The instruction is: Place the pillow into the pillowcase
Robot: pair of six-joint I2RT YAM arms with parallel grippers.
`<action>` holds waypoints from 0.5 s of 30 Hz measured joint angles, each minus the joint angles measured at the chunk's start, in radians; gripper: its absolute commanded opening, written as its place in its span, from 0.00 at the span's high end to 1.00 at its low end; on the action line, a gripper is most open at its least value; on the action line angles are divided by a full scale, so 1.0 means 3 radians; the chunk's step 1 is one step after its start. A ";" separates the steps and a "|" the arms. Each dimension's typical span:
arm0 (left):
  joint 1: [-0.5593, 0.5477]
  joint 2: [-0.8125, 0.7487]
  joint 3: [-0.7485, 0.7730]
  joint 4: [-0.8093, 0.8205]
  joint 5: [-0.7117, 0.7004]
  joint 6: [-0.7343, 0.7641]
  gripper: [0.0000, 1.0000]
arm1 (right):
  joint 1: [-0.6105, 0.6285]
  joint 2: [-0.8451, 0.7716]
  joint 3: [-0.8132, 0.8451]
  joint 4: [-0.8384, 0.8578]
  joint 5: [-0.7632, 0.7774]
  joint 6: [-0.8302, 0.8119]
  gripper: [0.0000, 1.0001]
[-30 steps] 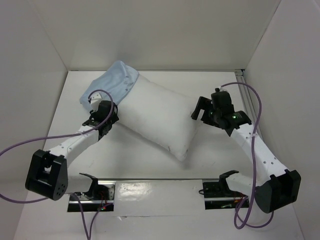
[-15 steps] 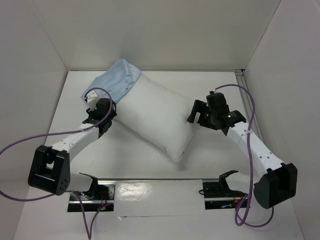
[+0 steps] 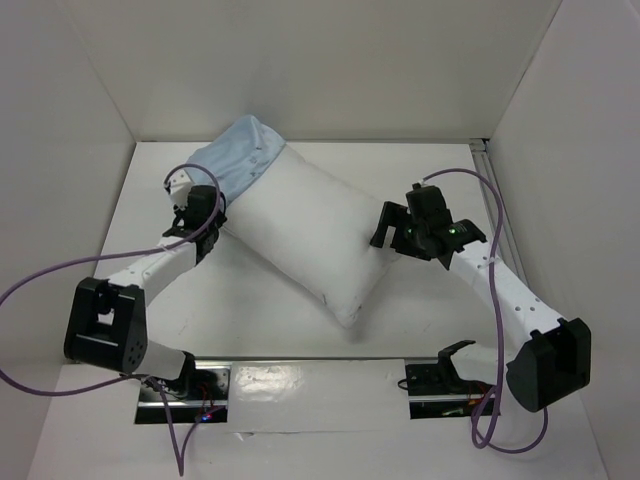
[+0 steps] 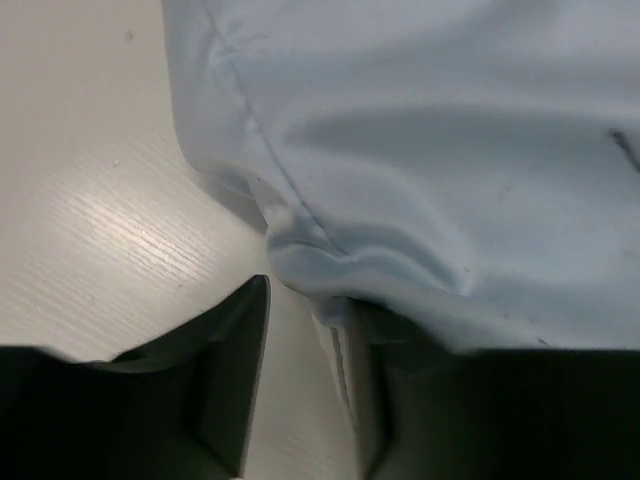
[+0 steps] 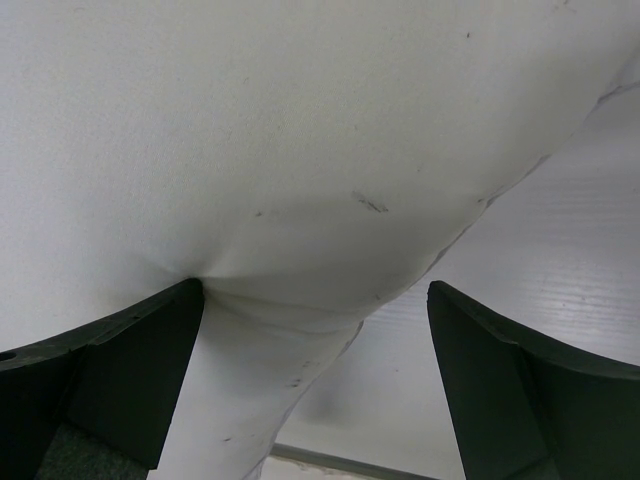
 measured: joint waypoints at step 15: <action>0.0001 -0.0482 -0.0445 0.0319 0.0406 0.0280 0.30 | 0.0103 0.0184 0.0001 0.0058 0.0020 0.0008 0.00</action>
